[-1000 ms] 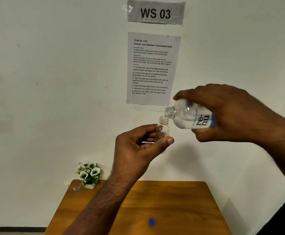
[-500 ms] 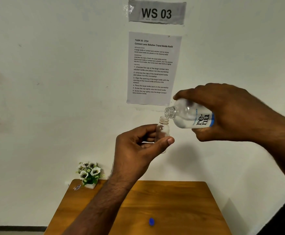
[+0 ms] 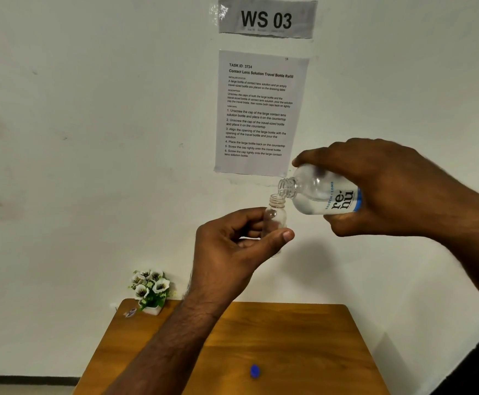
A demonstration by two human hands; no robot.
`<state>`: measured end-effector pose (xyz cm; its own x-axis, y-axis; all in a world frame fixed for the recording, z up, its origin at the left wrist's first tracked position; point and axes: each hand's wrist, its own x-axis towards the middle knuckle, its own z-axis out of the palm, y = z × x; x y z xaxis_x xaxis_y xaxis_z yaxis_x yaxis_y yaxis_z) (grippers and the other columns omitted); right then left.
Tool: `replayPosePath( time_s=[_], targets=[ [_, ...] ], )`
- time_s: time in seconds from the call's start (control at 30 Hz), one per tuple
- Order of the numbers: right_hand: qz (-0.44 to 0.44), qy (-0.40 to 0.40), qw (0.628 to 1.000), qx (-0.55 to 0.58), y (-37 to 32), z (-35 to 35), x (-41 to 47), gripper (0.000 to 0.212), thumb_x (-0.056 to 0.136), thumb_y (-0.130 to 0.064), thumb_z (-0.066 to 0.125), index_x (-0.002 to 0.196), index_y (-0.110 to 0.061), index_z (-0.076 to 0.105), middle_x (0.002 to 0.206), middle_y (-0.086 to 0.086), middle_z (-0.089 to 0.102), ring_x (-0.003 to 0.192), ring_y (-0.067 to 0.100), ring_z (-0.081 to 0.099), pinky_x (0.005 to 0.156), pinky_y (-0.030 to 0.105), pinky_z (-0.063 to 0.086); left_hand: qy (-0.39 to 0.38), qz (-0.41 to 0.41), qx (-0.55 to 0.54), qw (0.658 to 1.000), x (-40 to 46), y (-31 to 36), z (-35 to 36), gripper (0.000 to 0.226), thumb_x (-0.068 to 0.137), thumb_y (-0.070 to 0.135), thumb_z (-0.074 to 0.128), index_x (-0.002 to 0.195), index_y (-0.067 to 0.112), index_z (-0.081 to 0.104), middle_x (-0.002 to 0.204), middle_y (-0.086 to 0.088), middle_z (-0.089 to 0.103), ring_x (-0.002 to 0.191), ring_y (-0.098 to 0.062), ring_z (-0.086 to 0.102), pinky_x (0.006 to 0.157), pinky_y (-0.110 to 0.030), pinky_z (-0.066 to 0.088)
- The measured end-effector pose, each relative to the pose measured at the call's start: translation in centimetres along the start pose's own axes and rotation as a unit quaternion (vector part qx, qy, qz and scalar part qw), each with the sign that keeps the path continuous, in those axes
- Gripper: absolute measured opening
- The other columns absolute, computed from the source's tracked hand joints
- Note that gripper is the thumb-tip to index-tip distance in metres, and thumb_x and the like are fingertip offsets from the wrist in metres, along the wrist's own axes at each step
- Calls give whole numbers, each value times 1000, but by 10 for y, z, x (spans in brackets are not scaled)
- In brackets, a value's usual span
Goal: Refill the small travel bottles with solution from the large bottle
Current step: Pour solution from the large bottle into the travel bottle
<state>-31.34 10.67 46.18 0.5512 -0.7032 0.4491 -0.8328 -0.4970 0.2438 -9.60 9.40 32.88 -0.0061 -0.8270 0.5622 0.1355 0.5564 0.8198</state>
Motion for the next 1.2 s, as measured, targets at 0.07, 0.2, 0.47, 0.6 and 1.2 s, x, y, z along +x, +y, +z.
replayPosePath(
  time_s=[0.07,0.2,0.47,0.6,1.2],
  targets=[
    [0,-1,1000,2,0,0,0,83,57,-50,65,137,-46,44,104,-19,60,85,13,54,70,32,49,-1,1,-1,1000,1,-1,0,33,75,27,88,105,13,82,86,-1,81,79,-17,77,67,-33,65],
    [-2,-1,1000,-2,1,-1,1,83,57,-50,66,137,-46,44,103,-19,60,84,13,52,69,29,43,1,1,-5,1000,1,-1,0,37,73,31,88,105,12,81,85,-2,80,79,-17,77,67,-34,65],
    [-9,5,1000,-1,0,-1,2,82,56,-47,66,136,-45,45,103,-18,61,86,17,57,71,34,50,2,12,3,1000,2,-2,0,34,75,31,88,104,14,81,84,-1,80,77,-16,77,67,-35,65],
    [-11,5,1000,5,0,-1,2,82,56,-48,65,135,-45,45,104,-17,62,87,19,58,71,38,52,2,9,-1,1000,2,-2,0,33,75,31,88,104,16,82,84,-2,80,77,-17,77,68,-38,66],
    [-12,0,1000,7,0,-4,2,83,58,-44,72,137,-43,46,106,-18,62,87,17,56,71,31,45,1,10,-6,1000,1,-1,0,34,75,28,88,105,14,81,83,-1,80,76,-16,77,67,-34,65]
  ],
)
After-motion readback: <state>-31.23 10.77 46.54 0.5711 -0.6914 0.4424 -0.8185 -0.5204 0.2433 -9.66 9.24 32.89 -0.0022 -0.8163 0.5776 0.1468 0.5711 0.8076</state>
